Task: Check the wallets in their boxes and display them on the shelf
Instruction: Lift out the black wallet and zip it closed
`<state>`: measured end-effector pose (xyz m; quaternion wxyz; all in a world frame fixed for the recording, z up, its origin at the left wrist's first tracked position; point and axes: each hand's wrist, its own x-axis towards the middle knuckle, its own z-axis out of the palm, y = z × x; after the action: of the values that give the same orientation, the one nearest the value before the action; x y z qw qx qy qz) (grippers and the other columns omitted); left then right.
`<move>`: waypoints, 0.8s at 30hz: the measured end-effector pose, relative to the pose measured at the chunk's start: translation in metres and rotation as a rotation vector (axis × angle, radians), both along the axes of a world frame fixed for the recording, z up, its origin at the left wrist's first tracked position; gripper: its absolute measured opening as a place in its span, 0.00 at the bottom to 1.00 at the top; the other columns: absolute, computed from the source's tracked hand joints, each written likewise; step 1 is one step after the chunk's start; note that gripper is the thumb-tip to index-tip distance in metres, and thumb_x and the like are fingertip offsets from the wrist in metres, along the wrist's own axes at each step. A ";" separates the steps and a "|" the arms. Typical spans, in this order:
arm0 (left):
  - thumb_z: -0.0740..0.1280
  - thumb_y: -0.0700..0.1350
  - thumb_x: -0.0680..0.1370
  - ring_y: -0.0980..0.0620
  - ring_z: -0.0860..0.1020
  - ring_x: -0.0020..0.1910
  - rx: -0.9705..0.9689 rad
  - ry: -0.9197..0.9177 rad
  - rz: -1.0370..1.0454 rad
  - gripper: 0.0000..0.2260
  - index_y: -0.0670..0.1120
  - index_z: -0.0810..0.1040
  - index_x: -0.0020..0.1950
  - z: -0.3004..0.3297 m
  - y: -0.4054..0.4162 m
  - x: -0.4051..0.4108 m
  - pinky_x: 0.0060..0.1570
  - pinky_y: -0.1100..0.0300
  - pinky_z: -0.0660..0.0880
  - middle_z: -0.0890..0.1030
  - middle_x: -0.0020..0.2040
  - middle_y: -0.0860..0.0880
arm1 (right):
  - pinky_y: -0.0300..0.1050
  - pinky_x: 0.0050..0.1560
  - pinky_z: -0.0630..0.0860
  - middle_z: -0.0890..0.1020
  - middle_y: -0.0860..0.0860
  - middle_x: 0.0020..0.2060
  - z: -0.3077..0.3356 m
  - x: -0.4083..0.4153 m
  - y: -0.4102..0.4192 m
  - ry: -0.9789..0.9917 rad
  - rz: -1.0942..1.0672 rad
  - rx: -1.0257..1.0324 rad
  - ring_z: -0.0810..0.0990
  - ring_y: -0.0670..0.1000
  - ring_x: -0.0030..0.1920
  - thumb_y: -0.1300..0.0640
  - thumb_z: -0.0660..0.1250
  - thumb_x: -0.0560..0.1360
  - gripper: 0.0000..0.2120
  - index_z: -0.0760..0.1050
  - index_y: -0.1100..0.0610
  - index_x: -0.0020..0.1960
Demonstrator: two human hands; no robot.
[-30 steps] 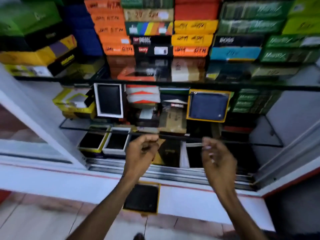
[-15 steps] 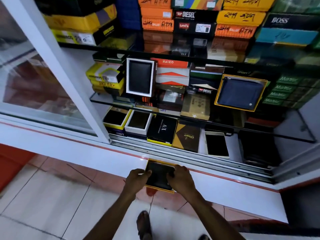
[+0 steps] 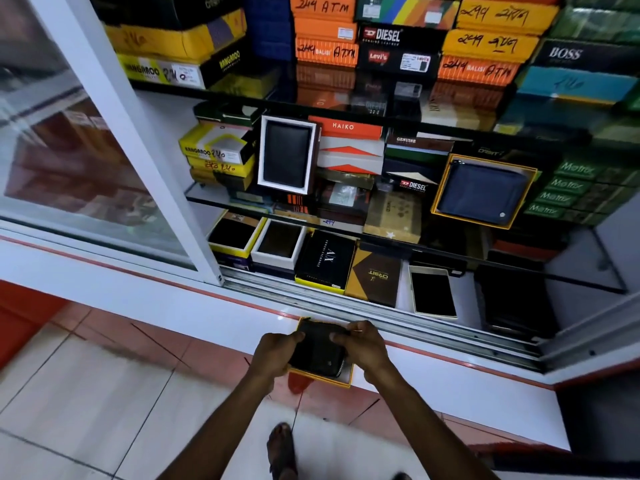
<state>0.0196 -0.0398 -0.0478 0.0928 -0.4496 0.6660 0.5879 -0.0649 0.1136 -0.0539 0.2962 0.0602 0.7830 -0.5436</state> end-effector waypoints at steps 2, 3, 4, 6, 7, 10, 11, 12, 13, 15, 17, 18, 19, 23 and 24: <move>0.64 0.55 0.79 0.46 0.80 0.53 -0.154 0.030 -0.106 0.17 0.43 0.80 0.54 0.005 -0.002 0.000 0.57 0.50 0.76 0.83 0.55 0.44 | 0.44 0.37 0.74 0.81 0.54 0.44 0.011 -0.002 0.007 -0.031 -0.021 -0.111 0.80 0.53 0.43 0.61 0.75 0.71 0.11 0.72 0.55 0.44; 0.62 0.57 0.80 0.45 0.79 0.58 -0.211 0.059 -0.152 0.19 0.43 0.81 0.57 0.010 -0.003 -0.001 0.62 0.49 0.75 0.83 0.59 0.44 | 0.43 0.37 0.74 0.81 0.55 0.43 0.019 -0.002 0.011 -0.042 -0.025 -0.174 0.80 0.53 0.43 0.62 0.74 0.72 0.11 0.72 0.55 0.44; 0.61 0.58 0.80 0.45 0.79 0.61 -0.224 0.091 -0.184 0.20 0.44 0.80 0.58 0.018 -0.003 -0.004 0.63 0.49 0.74 0.82 0.60 0.45 | 0.44 0.37 0.74 0.81 0.55 0.43 0.028 -0.002 0.016 -0.047 -0.019 -0.236 0.80 0.53 0.43 0.63 0.74 0.73 0.10 0.72 0.55 0.44; 0.60 0.61 0.79 0.47 0.79 0.59 -0.152 0.120 -0.219 0.20 0.48 0.80 0.56 0.035 -0.001 -0.011 0.58 0.51 0.75 0.82 0.57 0.48 | 0.45 0.38 0.77 0.82 0.54 0.41 0.048 -0.004 0.026 -0.037 0.036 -0.311 0.81 0.53 0.42 0.61 0.74 0.73 0.10 0.72 0.55 0.43; 0.60 0.61 0.79 0.47 0.78 0.59 -0.102 0.128 -0.222 0.20 0.48 0.80 0.57 0.043 -0.001 -0.016 0.55 0.51 0.75 0.82 0.57 0.48 | 0.46 0.39 0.80 0.83 0.53 0.40 0.058 -0.005 0.032 -0.013 0.085 -0.320 0.82 0.51 0.40 0.57 0.75 0.73 0.09 0.73 0.55 0.43; 0.62 0.56 0.80 0.45 0.80 0.57 0.053 0.222 -0.218 0.18 0.46 0.82 0.59 0.065 -0.001 -0.027 0.52 0.52 0.75 0.84 0.57 0.44 | 0.48 0.43 0.84 0.86 0.48 0.37 0.084 -0.017 0.048 0.202 0.187 -0.208 0.85 0.47 0.36 0.45 0.69 0.75 0.12 0.79 0.54 0.43; 0.62 0.55 0.80 0.46 0.81 0.56 0.082 0.261 -0.253 0.16 0.46 0.83 0.56 0.071 -0.001 -0.028 0.51 0.53 0.75 0.85 0.55 0.44 | 0.47 0.44 0.83 0.86 0.46 0.38 0.091 -0.023 0.051 0.329 0.201 -0.160 0.85 0.45 0.38 0.44 0.67 0.77 0.11 0.80 0.51 0.45; 0.63 0.54 0.81 0.48 0.82 0.53 0.094 0.290 -0.315 0.15 0.46 0.83 0.54 0.078 0.000 -0.030 0.49 0.54 0.75 0.86 0.52 0.45 | 0.44 0.46 0.81 0.86 0.44 0.40 0.100 -0.030 0.054 0.441 0.225 -0.151 0.85 0.42 0.41 0.45 0.67 0.77 0.08 0.81 0.48 0.47; 0.62 0.53 0.81 0.50 0.83 0.50 0.099 0.304 -0.383 0.14 0.46 0.84 0.53 0.086 0.001 -0.031 0.47 0.56 0.75 0.86 0.49 0.47 | 0.42 0.48 0.79 0.86 0.43 0.43 0.108 -0.036 0.054 0.507 0.279 -0.168 0.84 0.41 0.44 0.45 0.67 0.77 0.08 0.82 0.46 0.52; 0.62 0.52 0.81 0.54 0.83 0.49 0.091 0.315 -0.491 0.15 0.43 0.83 0.54 0.099 0.006 -0.034 0.46 0.60 0.75 0.87 0.51 0.44 | 0.40 0.52 0.78 0.86 0.43 0.48 0.123 -0.045 0.053 0.499 0.421 -0.200 0.83 0.40 0.48 0.41 0.69 0.74 0.16 0.79 0.43 0.60; 0.62 0.51 0.82 0.53 0.83 0.51 0.079 0.331 -0.559 0.17 0.39 0.82 0.57 0.109 0.010 -0.037 0.47 0.61 0.75 0.85 0.55 0.39 | 0.40 0.53 0.79 0.87 0.44 0.48 0.133 -0.050 0.052 0.482 0.525 -0.151 0.84 0.40 0.49 0.37 0.70 0.70 0.21 0.79 0.41 0.61; 0.62 0.50 0.82 0.53 0.82 0.51 0.077 0.339 -0.584 0.16 0.39 0.82 0.56 0.114 0.011 -0.037 0.47 0.63 0.75 0.85 0.55 0.40 | 0.39 0.51 0.79 0.87 0.44 0.46 0.136 -0.053 0.053 0.505 0.550 -0.130 0.84 0.39 0.47 0.39 0.71 0.71 0.19 0.80 0.42 0.60; 0.62 0.49 0.82 0.55 0.83 0.50 0.078 0.344 -0.601 0.15 0.40 0.83 0.54 0.119 0.011 -0.038 0.45 0.66 0.76 0.87 0.51 0.43 | 0.38 0.47 0.78 0.87 0.44 0.43 0.138 -0.056 0.055 0.529 0.553 -0.125 0.84 0.39 0.44 0.43 0.72 0.72 0.15 0.82 0.44 0.58; 0.61 0.49 0.82 0.62 0.83 0.42 0.079 0.328 -0.650 0.13 0.49 0.83 0.45 0.134 0.014 -0.038 0.37 0.70 0.75 0.86 0.40 0.56 | 0.36 0.38 0.75 0.86 0.46 0.36 0.140 -0.063 0.068 0.607 0.536 -0.116 0.80 0.39 0.35 0.58 0.70 0.74 0.11 0.85 0.47 0.53; 0.61 0.49 0.82 0.62 0.83 0.42 0.071 0.321 -0.663 0.13 0.49 0.83 0.45 0.135 0.014 -0.038 0.38 0.69 0.75 0.86 0.40 0.56 | 0.34 0.37 0.74 0.85 0.45 0.35 0.141 -0.063 0.068 0.635 0.555 -0.104 0.79 0.38 0.35 0.59 0.70 0.74 0.11 0.85 0.47 0.53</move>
<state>-0.0186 -0.0255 0.0870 0.1880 -0.1077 0.7609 0.6116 -0.1284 0.1817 0.0867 0.1778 -0.3384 0.7934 -0.4737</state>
